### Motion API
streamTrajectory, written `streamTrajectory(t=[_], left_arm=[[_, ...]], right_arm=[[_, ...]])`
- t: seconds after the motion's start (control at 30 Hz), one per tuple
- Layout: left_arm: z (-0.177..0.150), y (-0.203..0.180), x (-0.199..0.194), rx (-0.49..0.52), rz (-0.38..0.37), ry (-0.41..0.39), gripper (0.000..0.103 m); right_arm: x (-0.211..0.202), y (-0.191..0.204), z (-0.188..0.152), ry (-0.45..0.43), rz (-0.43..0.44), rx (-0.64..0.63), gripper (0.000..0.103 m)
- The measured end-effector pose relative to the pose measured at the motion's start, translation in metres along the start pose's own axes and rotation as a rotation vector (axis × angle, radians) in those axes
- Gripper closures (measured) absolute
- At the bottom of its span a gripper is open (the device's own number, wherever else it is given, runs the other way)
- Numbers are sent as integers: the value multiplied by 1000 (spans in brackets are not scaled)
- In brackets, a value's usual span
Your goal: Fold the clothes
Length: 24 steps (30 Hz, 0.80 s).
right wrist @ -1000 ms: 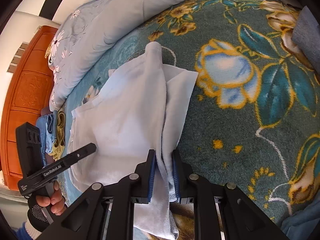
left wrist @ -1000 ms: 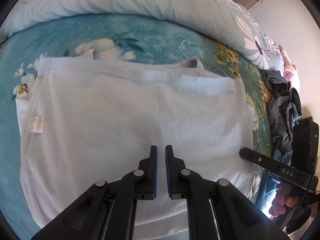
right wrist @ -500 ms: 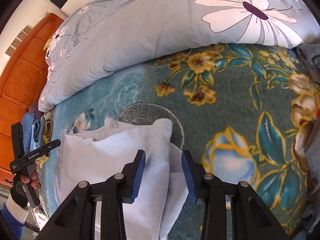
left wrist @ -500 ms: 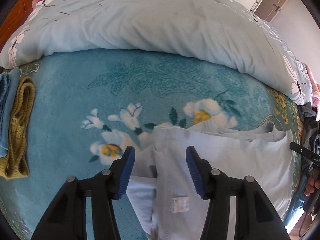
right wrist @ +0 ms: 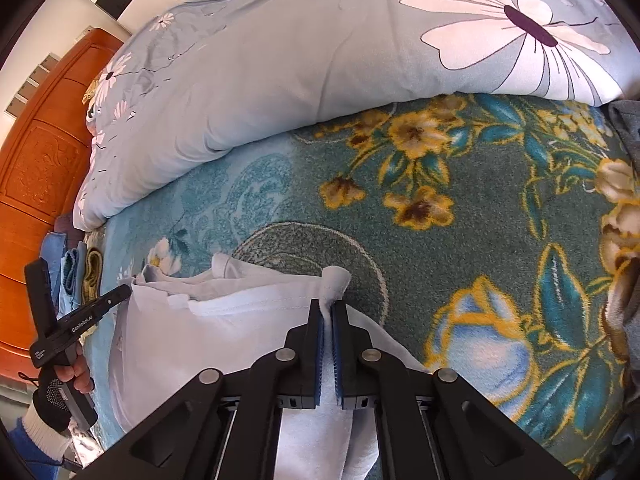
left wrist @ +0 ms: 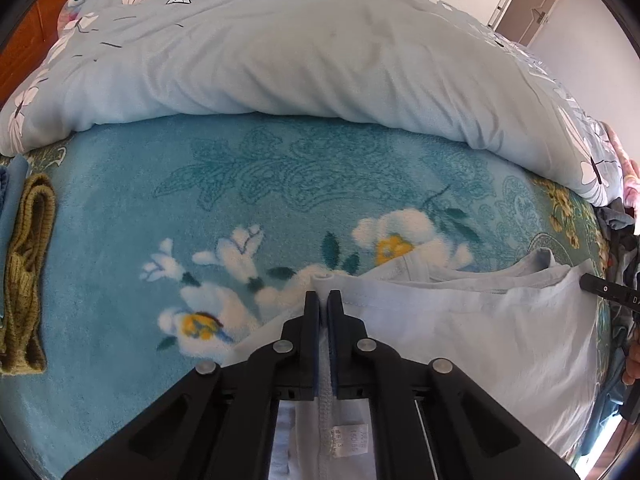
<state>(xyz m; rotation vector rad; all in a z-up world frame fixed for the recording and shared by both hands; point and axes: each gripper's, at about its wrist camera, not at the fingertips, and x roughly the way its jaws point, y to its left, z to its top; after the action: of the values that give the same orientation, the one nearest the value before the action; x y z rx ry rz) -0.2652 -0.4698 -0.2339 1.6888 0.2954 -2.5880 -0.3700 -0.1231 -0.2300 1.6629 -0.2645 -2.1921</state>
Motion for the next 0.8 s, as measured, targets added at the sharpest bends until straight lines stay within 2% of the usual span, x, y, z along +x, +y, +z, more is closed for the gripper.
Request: streamTrajectory(t=[0.2,0.53,0.7,0.73,0.8], left_arm=[[16,3,-19,21,7,-70,100],[7,6,32,-5,49,40,99],[10,7,27,-26,35,54,98],[11,6,23,-27,30,55,98],[12,4,15,-20,31,58,93]], right_arm=[[-18,10,13,-64,2,-36,100],[20,-11,13,11,-25,27,100],[17,-6,13,8,-37,-6,100],[14,-4,13,-3,-42,-15,96],[6,0,12,-18,-41,-30,96]])
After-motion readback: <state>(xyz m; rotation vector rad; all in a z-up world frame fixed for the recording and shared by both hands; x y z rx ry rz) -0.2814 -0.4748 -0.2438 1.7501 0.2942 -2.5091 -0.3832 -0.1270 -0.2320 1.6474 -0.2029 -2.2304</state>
